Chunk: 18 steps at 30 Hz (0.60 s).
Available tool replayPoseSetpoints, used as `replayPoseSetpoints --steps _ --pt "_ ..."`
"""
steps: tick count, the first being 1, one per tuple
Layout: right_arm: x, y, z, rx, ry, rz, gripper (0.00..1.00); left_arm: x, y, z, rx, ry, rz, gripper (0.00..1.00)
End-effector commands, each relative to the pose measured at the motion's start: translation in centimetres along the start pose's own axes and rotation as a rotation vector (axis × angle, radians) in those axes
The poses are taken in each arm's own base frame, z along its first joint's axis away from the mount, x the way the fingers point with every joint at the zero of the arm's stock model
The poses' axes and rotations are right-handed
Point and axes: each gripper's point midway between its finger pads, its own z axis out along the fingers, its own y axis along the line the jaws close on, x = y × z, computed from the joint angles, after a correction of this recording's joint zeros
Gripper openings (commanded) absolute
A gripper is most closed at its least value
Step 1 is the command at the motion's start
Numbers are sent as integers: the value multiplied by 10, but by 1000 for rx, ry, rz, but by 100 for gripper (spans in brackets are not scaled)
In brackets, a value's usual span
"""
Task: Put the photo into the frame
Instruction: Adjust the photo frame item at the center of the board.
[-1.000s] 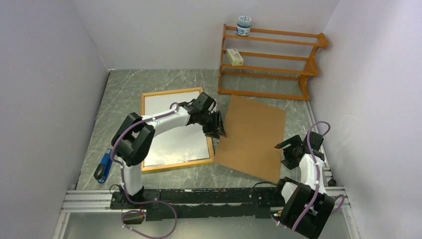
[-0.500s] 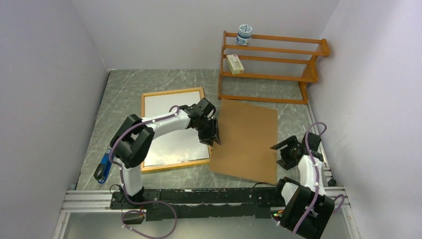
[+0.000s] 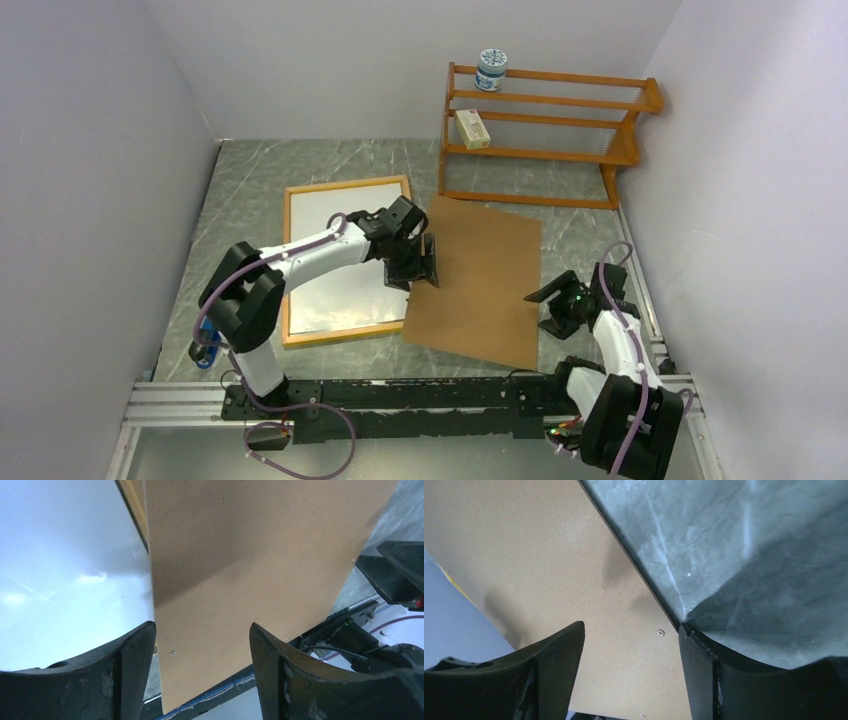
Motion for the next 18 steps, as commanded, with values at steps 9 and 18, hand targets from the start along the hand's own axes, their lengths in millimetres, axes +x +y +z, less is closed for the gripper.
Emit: replayPoseSetpoints --steps 9,18 --pt "-25 11 -6 98 -88 -104 72 -25 22 -14 -38 -60 -4 84" --pt "-55 -8 -2 240 -198 -139 75 -49 22 -9 -16 -76 6 87"
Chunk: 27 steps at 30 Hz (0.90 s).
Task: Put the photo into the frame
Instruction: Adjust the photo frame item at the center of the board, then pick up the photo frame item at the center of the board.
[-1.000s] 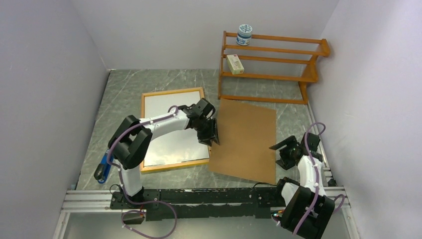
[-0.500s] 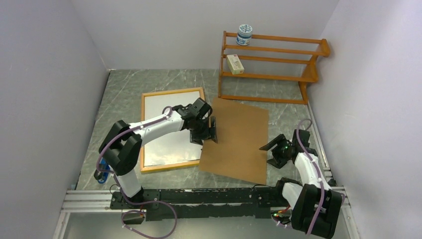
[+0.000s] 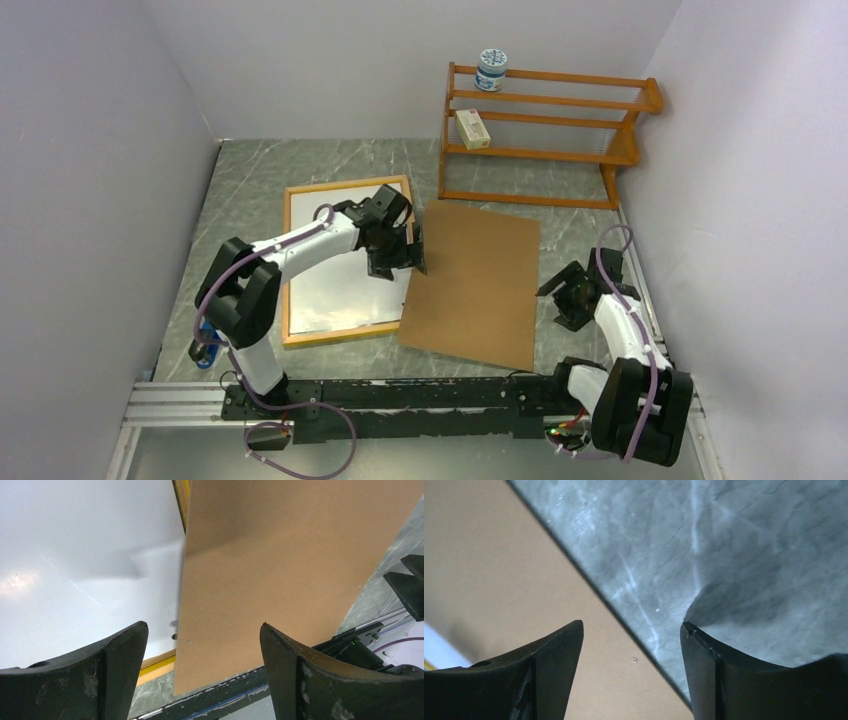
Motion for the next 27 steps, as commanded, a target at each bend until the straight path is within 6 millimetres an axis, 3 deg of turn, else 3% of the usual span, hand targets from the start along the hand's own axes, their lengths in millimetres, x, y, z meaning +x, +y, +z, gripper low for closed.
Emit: replayPoseSetpoints --steps 1,11,19,27 --pt "-22 -7 4 78 -74 -41 75 -22 -20 2 66 -34 42 86" --pt "11 12 22 -77 111 -77 74 -29 -9 42 5 -1 23 75" --pt "22 16 24 -126 167 -86 73 -21 -27 42 124 39 19 70" --pt "46 24 30 -208 293 -82 73 -15 -20 49 99 73 7 69"
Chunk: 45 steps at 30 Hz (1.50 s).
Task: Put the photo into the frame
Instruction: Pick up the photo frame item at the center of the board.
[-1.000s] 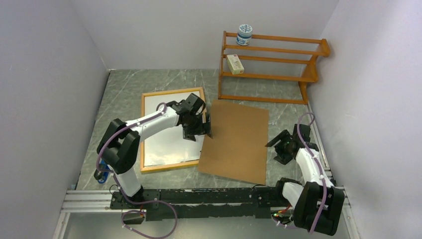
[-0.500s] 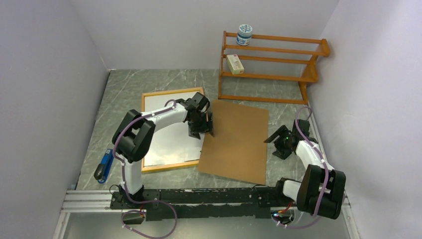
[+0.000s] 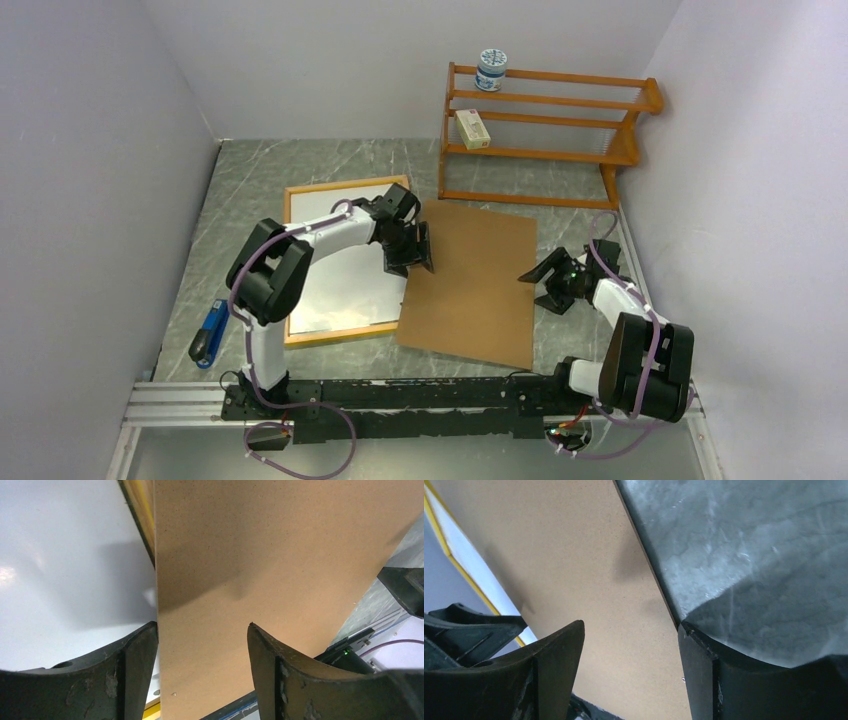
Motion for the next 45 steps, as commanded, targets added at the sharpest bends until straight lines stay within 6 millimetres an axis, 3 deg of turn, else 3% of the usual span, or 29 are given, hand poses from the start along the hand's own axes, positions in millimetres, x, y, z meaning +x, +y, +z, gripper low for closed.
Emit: replayPoseSetpoints --steps 1,5,11,20,29,35,41,45 --pt "38 -20 12 18 138 18 73 1 -8 -1 39 7 7 69" --pt "41 -19 12 5 144 18 73 1 -21 -11 112 7 2 65" --pt "41 -18 10 1 139 19 73 3 -47 -33 258 13 -9 49" --pt "39 -17 10 14 119 32 72 -4 -75 -73 401 -11 22 46" --pt "36 -19 8 28 102 11 72 2 -85 -78 514 32 22 44" --pt "35 -21 7 42 86 -4 71 5 -94 -81 585 66 12 29" --pt "33 -24 6 61 72 -10 69 2 -97 -89 608 60 -16 28" --pt "31 -23 5 69 59 -17 69 -3 -90 -90 545 18 -5 21"
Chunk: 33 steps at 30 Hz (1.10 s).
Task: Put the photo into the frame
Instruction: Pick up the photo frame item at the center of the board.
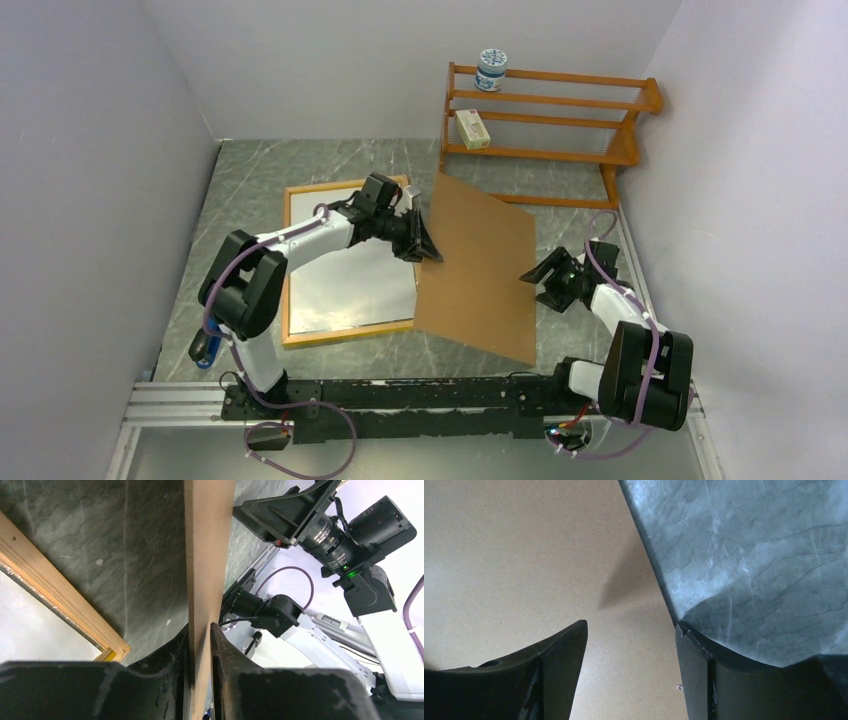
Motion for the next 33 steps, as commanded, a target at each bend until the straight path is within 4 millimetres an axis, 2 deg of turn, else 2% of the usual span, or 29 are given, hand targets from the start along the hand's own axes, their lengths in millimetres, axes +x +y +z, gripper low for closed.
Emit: replayPoseSetpoints --steps 1,3,6,9,16,20,27,33 --pt "38 -24 -2 99 119 34 69 -4 -27 -16 38 -38 65 15" --pt "34 -22 -5 107 96 18 69 -5 -28 -19 19 -46 90 3" --pt "23 -14 -12 121 48 -21 71 -8 -30 -30 -30 -75 143 2" --pt "11 -2 -23 128 -7 -62 75 -7 -36 -50 -77 -114 192 3" --pt "-15 47 -54 61 -147 -168 86 12 -50 -107 -160 -209 296 3" --pt "-20 86 -73 -10 -202 -237 87 20 -61 -148 -220 -301 349 3" --pt "-3 178 -109 -207 -228 -421 88 16 -95 -215 -269 -515 421 2" --pt "24 266 -143 -404 -238 -550 90 8 -103 -242 -326 -604 517 2"
